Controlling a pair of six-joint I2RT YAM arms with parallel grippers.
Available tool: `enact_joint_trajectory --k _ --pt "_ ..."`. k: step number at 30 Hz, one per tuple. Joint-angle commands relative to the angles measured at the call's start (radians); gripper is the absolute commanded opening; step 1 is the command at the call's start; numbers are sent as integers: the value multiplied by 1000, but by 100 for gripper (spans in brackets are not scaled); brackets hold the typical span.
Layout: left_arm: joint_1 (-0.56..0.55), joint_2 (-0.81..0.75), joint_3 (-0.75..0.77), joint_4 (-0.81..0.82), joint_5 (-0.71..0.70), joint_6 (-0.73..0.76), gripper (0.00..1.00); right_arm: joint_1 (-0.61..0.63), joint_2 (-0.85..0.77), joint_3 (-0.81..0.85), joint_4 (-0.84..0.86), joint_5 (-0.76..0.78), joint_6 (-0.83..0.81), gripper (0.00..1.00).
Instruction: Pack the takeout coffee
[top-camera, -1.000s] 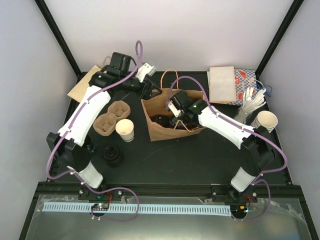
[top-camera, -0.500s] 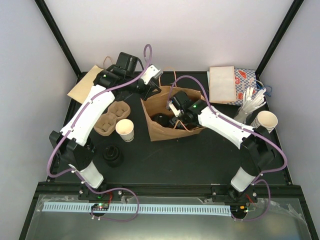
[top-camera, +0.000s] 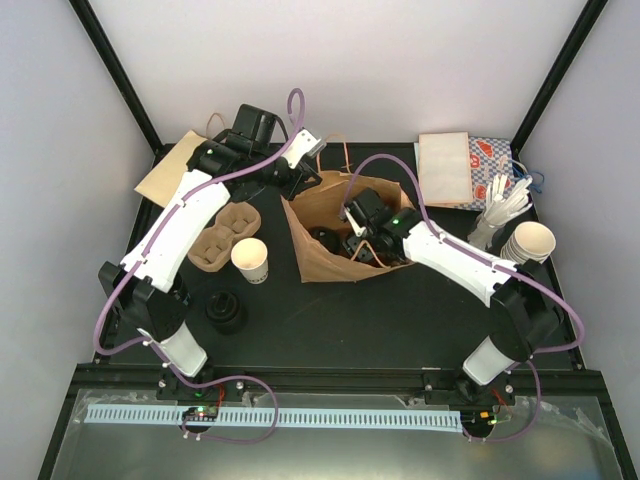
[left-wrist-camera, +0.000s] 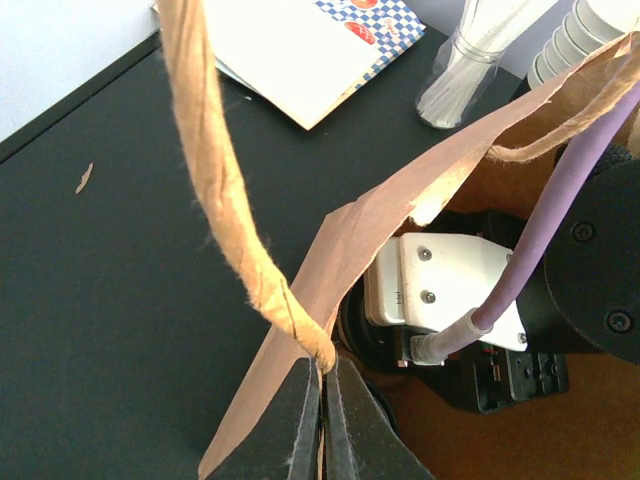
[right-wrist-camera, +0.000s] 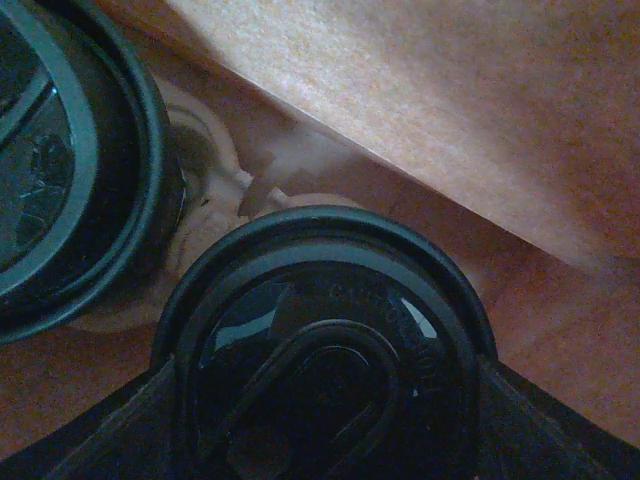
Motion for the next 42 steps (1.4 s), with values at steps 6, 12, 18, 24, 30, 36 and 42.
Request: enact_joint_trajectory --k 6,12,18,24,30,36,42 --pt "1 27 45 -18 -26 -15 2 21 48 -106 -185 10 77 67" --pt "1 30 46 -18 -20 -21 2 29 68 -124 -191 11 87 66" --pt "1 31 45 -19 -16 -22 2 41 109 -115 -207 70 88 66" --pt "2 30 47 -23 -15 -22 2 32 78 -127 -178 32 109 66" --pt "1 29 47 -29 -15 -19 2 -5 71 -105 -180 -43 141 66" --pt "1 28 46 -31 -10 -21 2 -19 87 -80 -209 -80 150 66" --pt "1 29 44 -34 -7 -21 2 -45 96 -80 -216 -122 176 66"
